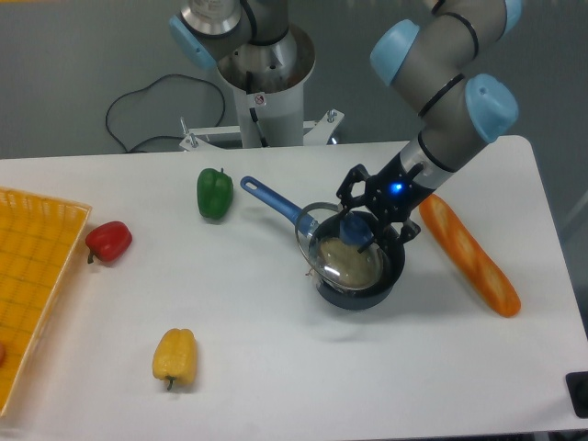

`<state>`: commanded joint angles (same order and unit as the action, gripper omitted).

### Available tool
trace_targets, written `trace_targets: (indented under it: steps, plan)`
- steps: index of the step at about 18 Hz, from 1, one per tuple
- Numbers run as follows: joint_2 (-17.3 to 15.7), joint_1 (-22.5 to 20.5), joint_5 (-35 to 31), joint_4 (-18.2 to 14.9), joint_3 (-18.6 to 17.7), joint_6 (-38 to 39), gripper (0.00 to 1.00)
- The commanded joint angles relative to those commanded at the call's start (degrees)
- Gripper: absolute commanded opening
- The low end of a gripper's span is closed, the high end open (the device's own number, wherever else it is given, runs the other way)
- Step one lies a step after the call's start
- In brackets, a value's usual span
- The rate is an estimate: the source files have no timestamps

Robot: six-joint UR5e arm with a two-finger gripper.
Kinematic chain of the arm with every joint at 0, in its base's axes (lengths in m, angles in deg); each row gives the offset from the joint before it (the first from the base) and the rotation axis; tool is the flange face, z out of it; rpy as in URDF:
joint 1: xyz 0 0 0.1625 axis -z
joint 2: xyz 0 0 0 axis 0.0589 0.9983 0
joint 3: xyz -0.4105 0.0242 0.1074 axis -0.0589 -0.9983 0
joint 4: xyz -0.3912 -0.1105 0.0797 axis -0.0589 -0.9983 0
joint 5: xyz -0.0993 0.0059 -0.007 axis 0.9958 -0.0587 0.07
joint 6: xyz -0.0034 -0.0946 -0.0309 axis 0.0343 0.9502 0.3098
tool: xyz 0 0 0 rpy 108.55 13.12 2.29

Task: Close the pot lid
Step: 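Adjust the lid position to center it over the saucepan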

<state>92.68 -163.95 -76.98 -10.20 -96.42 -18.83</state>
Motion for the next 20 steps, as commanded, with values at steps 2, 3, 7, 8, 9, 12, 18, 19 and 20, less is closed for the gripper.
trace_targets:
  steps: [2, 3, 7, 8, 9, 12, 18, 19, 20]
  plan:
    - [0.2, 0.0, -0.1, 0.0, -0.1, -0.1, 0.51]
    - [0.2, 0.0, -0.2, 0.1, -0.3, -0.1, 0.51]
    - [0.2, 0.1, -0.3, 0.1, -0.6, 0.0, 0.52]
    - [0.3, 0.0, -0.3, 0.1, -0.6, -0.1, 0.51]
    - [0.4, 0.0, -0.4, 0.1, -0.7, -0.1, 0.52]
    - [0.6, 0.0, -0.4, 0.3, -0.7, -0.2, 0.52]
    - [1.1, -1.1, -0.4, 0.2, -1.0, -2.3, 0.51]
    - [1.2, -1.1, -0.4, 0.2, -1.1, -2.7, 0.52]
    - [1.4, -1.2, -0.4, 0.3, -1.2, -2.8, 0.52]
